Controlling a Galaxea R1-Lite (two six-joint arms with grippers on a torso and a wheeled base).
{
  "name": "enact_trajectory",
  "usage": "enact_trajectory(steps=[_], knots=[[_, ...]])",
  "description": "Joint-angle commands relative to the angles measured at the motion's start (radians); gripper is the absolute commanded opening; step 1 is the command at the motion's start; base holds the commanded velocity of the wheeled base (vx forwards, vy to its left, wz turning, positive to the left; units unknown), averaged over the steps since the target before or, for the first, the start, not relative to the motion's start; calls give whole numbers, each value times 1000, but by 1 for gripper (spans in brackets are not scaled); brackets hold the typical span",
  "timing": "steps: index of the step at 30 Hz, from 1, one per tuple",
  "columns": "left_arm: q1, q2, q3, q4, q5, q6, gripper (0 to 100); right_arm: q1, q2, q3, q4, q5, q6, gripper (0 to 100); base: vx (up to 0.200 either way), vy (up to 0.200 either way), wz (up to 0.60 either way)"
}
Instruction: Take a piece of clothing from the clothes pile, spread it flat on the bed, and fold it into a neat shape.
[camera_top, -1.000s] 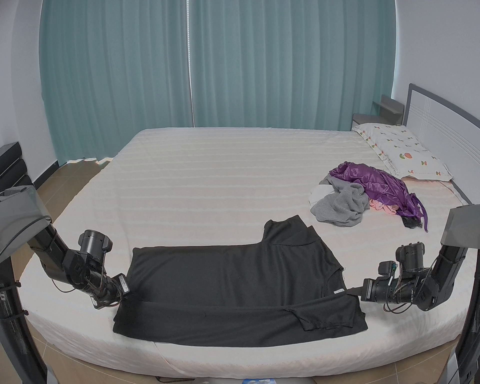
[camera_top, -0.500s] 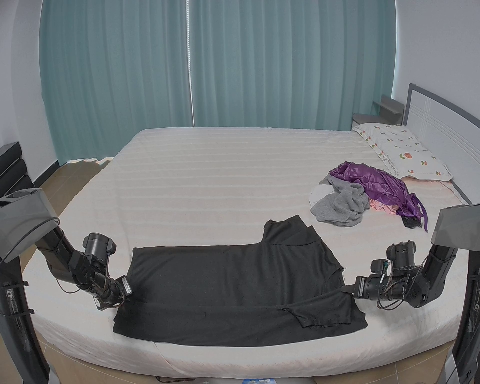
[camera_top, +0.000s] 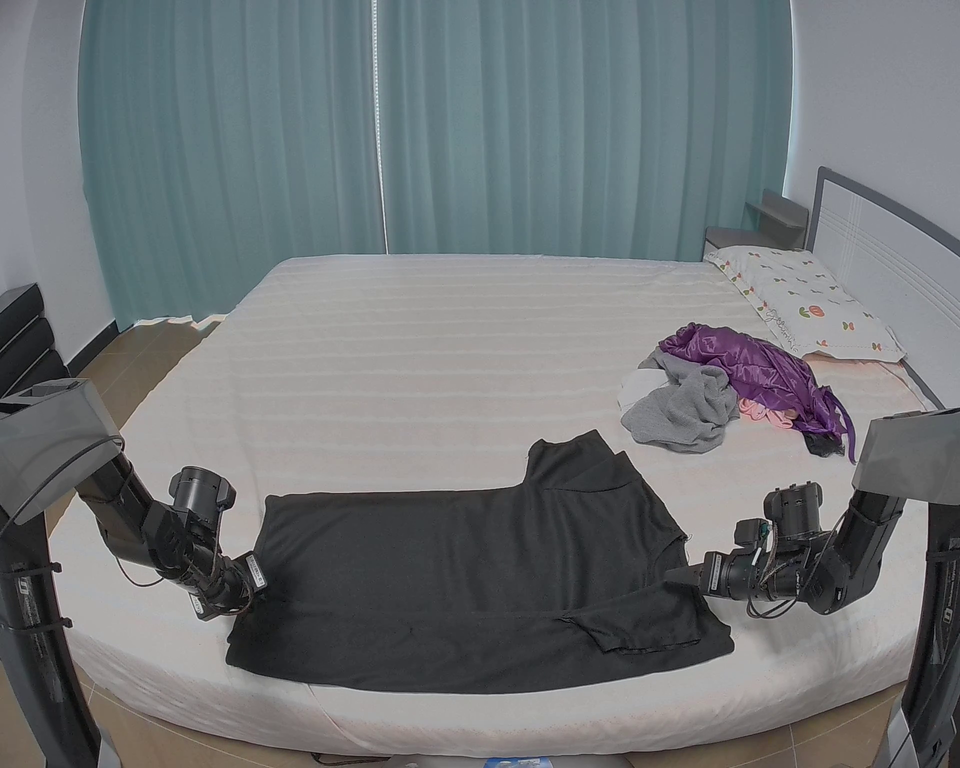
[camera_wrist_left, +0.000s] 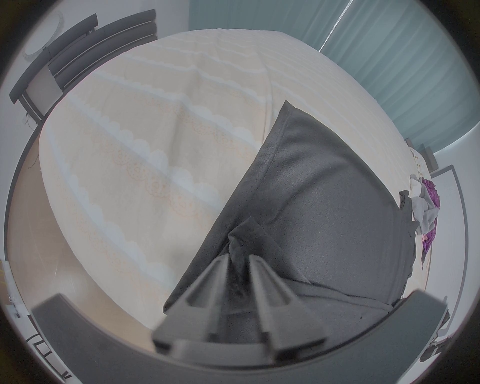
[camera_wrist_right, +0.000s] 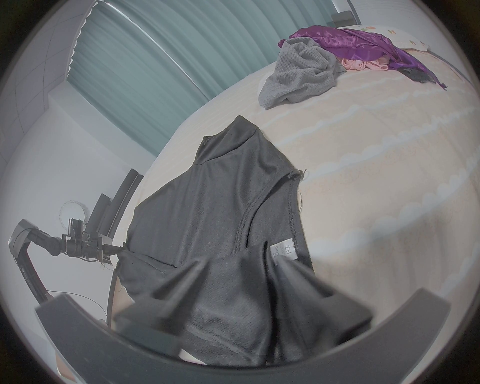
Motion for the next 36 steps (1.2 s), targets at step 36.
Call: enact_trajectory(steps=[36], knots=[[51, 296, -681, -8, -218, -24, 100, -16, -3, 12, -227, 10, 517, 100, 0, 0, 0]])
